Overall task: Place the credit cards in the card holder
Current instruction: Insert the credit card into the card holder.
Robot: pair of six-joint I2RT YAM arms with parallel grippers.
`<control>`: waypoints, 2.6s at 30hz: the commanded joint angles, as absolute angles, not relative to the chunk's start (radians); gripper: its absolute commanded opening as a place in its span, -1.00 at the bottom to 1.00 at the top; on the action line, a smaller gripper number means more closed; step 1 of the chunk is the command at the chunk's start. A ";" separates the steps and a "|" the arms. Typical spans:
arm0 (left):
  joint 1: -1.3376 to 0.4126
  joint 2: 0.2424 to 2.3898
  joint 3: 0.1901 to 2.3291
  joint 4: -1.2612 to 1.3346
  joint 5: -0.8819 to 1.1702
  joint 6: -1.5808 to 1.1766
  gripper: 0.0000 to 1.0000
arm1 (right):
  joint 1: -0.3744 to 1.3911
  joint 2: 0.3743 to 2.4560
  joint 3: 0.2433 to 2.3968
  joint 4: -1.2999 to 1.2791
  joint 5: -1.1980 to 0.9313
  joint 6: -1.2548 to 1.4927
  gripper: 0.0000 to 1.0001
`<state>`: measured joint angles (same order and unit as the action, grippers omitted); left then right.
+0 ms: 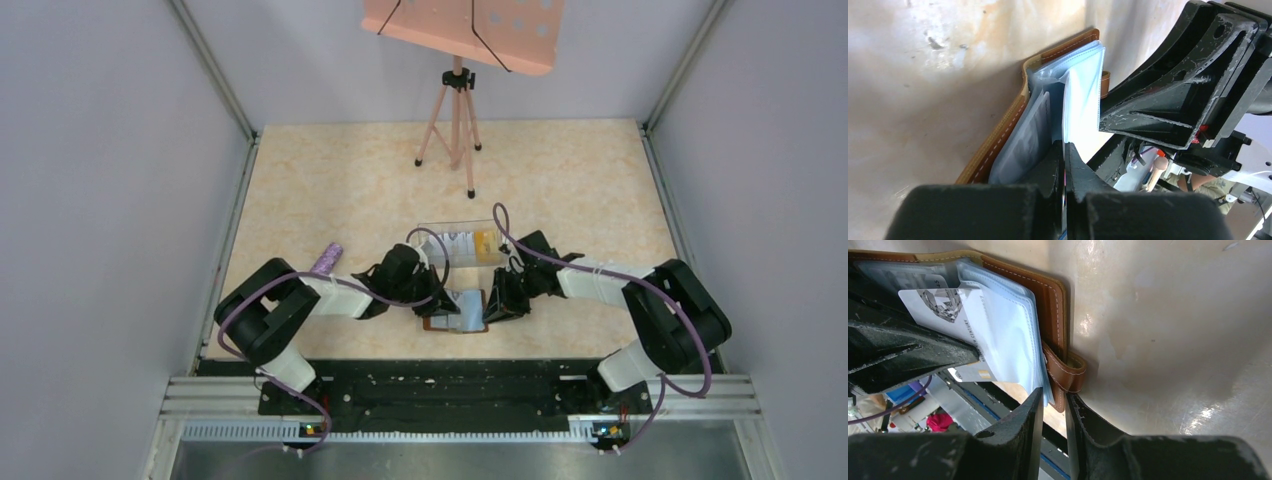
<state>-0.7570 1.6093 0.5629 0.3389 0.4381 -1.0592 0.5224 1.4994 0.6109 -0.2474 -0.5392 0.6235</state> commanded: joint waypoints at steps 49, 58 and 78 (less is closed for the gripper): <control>-0.861 1.671 0.835 -0.022 0.438 -0.862 -1.00 | 0.534 1.525 0.629 -0.155 -0.600 0.612 -0.52; -0.841 1.650 0.809 -0.077 0.401 -0.855 -0.15 | 0.534 1.494 0.630 -0.166 -0.595 0.612 -0.52; -0.843 1.661 0.865 -0.160 0.398 -0.792 -0.46 | 0.536 1.508 0.710 -0.062 -0.684 0.635 -1.00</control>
<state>-0.8394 1.6630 0.8345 -0.1528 0.3950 -0.8165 0.5232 1.4490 0.6731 -0.1768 -0.6254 0.6086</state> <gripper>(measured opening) 0.285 0.004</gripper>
